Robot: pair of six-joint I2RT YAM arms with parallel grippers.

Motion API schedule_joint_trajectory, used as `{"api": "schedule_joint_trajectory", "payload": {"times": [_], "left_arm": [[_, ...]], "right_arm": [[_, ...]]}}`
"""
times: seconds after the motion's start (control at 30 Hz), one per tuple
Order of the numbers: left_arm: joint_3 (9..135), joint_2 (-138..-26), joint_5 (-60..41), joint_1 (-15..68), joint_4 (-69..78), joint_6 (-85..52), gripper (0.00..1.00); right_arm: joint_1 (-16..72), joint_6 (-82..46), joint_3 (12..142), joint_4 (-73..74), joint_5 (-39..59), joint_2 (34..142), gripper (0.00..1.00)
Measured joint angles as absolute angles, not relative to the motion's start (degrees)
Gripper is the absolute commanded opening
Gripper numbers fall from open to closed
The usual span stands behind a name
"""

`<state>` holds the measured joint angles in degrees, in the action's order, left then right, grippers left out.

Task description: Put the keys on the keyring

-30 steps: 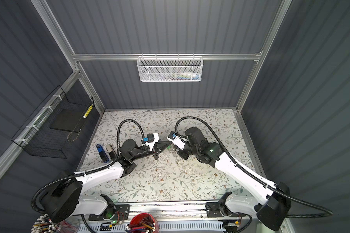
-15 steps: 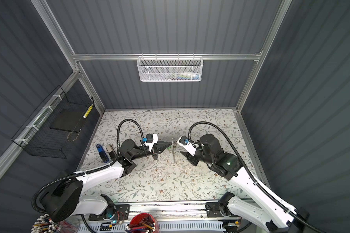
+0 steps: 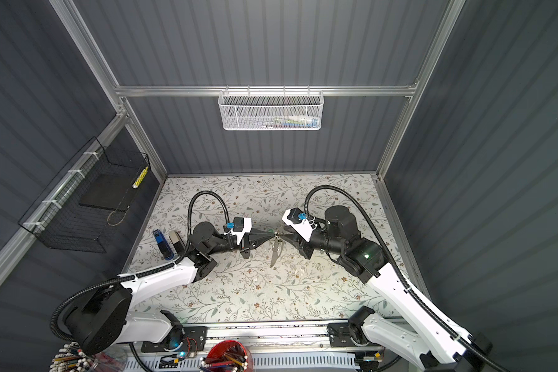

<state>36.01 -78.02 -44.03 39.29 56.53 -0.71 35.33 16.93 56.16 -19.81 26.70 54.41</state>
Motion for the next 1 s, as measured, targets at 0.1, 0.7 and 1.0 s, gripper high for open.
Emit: {"api": "schedule_joint_trajectory", "payload": {"times": [0.1, 0.7, 1.0], "left_arm": [[36.3, -78.0, -44.5, 39.3, 56.2, -0.7, 0.0], [36.6, -78.0, -45.1, 39.3, 56.2, -0.7, 0.0], [36.9, -78.0, -45.1, 39.3, 56.1, -1.0, 0.0]], "right_arm": [[35.3, 16.9, 56.2, -19.7, 28.0, 55.5, 0.26], [35.3, 17.1, 56.3, -20.2, 28.5, 58.3, 0.14], [35.3, 18.2, 56.3, -20.2, 29.3, 58.5, 0.0]]}}
